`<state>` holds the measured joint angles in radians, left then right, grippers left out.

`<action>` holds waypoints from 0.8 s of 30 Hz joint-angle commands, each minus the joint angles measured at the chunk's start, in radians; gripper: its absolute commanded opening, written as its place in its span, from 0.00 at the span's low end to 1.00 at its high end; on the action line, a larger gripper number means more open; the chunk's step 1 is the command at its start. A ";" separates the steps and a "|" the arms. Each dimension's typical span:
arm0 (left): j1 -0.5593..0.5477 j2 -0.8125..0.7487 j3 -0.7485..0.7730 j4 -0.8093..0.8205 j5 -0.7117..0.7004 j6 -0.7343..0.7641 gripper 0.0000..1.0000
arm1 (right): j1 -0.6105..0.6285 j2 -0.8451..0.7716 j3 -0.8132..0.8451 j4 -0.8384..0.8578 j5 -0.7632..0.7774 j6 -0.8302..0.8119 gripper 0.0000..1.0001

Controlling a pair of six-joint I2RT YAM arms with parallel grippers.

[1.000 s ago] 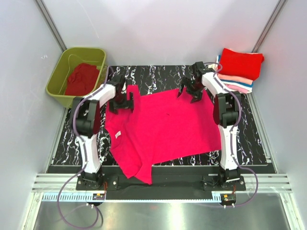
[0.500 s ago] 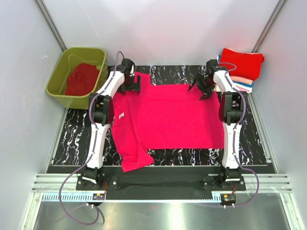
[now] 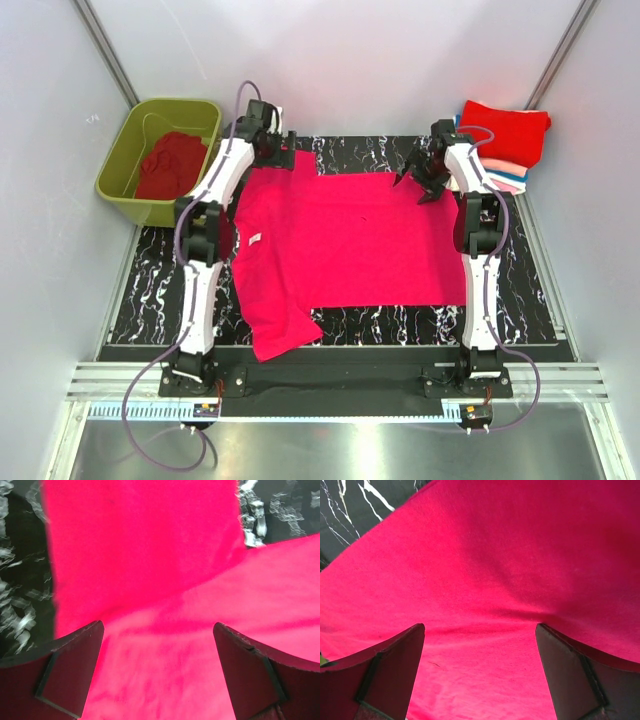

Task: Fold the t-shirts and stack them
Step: Flatten the tshirt out

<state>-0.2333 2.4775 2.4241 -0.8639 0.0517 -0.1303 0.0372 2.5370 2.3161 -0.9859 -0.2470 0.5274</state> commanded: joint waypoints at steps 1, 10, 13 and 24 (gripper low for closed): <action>-0.037 -0.348 -0.138 0.052 -0.081 0.012 0.99 | -0.005 -0.038 0.049 -0.008 0.029 -0.030 1.00; -0.040 -0.863 -0.960 0.117 0.095 -0.238 0.99 | 0.043 -0.427 -0.301 0.019 0.032 -0.061 1.00; -0.060 -1.004 -1.204 0.212 0.146 -0.290 0.99 | 0.052 -0.658 -0.559 0.107 0.020 -0.037 1.00; -0.058 -0.935 -1.498 0.341 0.166 -0.322 0.99 | 0.055 -1.069 -1.116 0.207 0.025 0.008 1.00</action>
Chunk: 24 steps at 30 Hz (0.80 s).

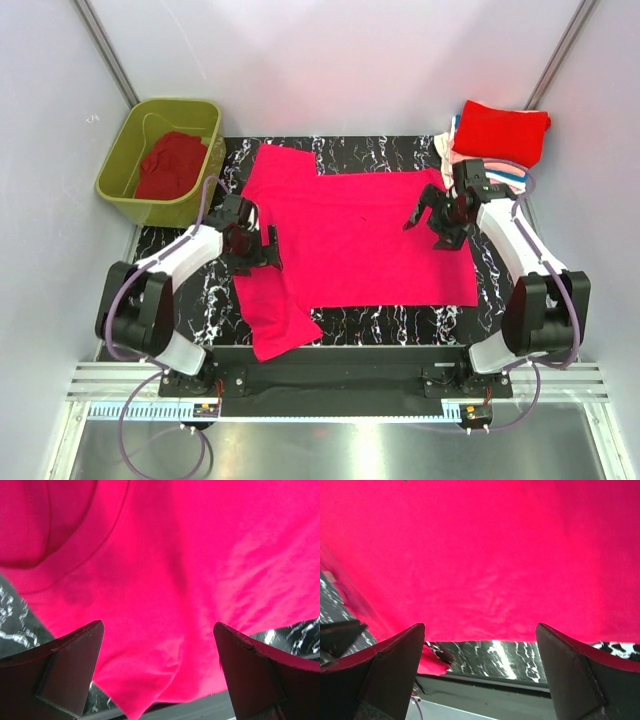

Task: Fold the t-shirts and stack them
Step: Flatten the tshirt out

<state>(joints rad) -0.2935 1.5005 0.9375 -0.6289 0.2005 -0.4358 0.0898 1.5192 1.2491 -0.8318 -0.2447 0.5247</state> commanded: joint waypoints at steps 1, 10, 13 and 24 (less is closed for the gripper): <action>0.004 0.087 -0.014 0.104 -0.019 -0.015 0.99 | 0.002 -0.086 -0.069 0.068 0.015 0.011 1.00; 0.057 0.277 0.133 -0.005 -0.177 0.032 0.99 | 0.001 -0.186 -0.191 0.089 0.018 0.005 1.00; 0.059 0.276 0.181 -0.061 -0.228 0.048 0.99 | 0.002 -0.191 -0.201 0.097 0.013 0.000 1.00; -0.088 -0.150 0.144 -0.293 -0.270 -0.046 0.99 | 0.001 -0.290 -0.330 0.241 -0.028 0.057 1.00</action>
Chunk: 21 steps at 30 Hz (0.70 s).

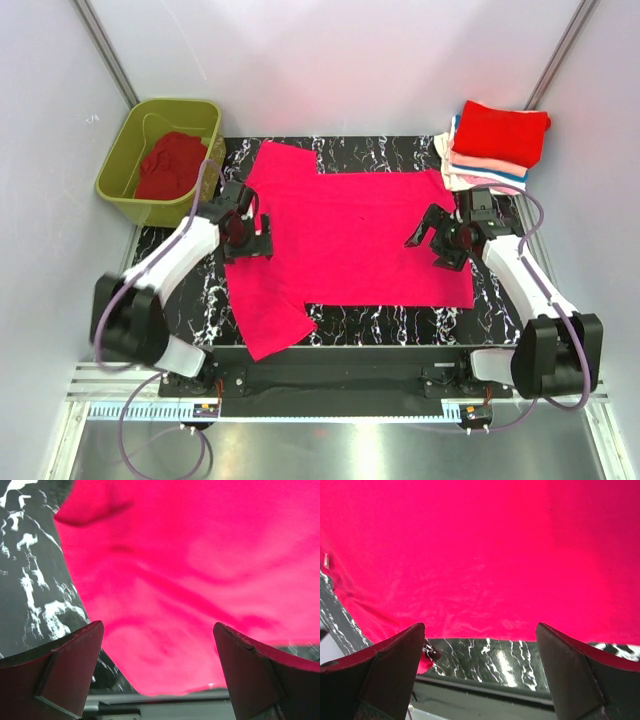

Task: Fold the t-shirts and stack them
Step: Flatten the tshirt out, then fold the tshirt

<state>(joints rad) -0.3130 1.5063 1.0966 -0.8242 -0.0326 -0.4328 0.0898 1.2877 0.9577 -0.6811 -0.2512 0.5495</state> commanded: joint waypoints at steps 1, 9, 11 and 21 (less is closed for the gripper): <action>-0.095 -0.225 -0.056 -0.111 -0.029 -0.070 0.99 | 0.005 -0.082 -0.078 0.129 -0.028 0.038 1.00; -0.360 -0.529 -0.348 -0.138 0.005 -0.386 0.98 | 0.057 -0.117 -0.234 0.245 -0.030 0.087 1.00; -0.394 -0.590 -0.435 -0.106 -0.013 -0.470 0.97 | 0.065 -0.114 -0.272 0.279 -0.034 0.087 1.00; -0.558 -0.584 -0.633 0.020 -0.087 -0.696 0.95 | 0.097 -0.071 -0.390 0.422 -0.066 0.087 1.00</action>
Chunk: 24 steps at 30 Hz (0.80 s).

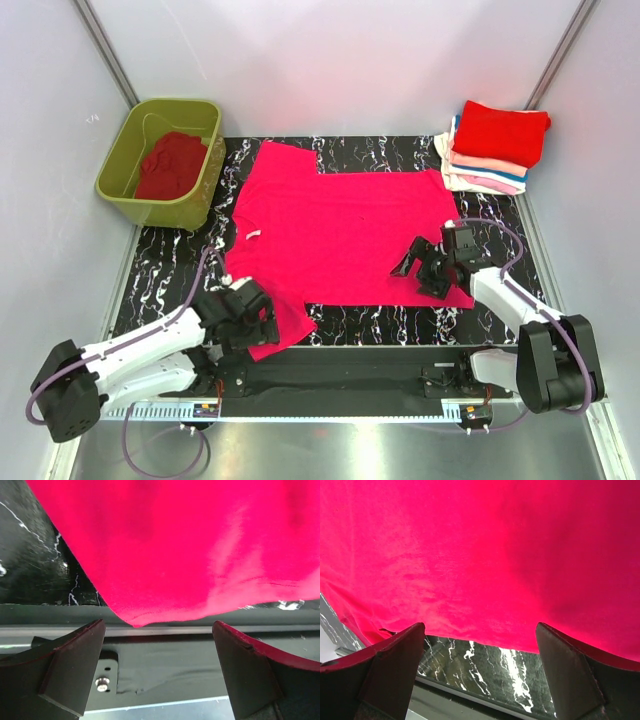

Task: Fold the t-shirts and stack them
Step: Fold the tshirt

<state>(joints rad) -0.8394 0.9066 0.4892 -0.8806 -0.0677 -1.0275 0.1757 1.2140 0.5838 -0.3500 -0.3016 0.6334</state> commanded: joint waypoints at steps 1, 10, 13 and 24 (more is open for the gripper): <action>-0.039 0.018 -0.050 0.094 -0.049 -0.120 0.95 | 0.011 0.004 -0.025 0.097 -0.017 0.003 1.00; -0.086 -0.003 -0.132 0.199 -0.118 -0.187 0.79 | 0.013 -0.002 -0.039 0.129 -0.047 -0.006 1.00; -0.089 0.000 -0.132 0.210 -0.147 -0.192 0.65 | 0.013 -0.047 -0.039 0.105 -0.028 -0.006 1.00; -0.089 -0.104 -0.018 0.086 -0.259 -0.157 0.03 | -0.048 -0.215 0.177 -0.570 0.462 0.245 1.00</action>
<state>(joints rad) -0.9363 0.8379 0.3935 -0.8074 -0.1513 -1.1973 0.1566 1.0531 0.7101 -0.6559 -0.0395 0.7368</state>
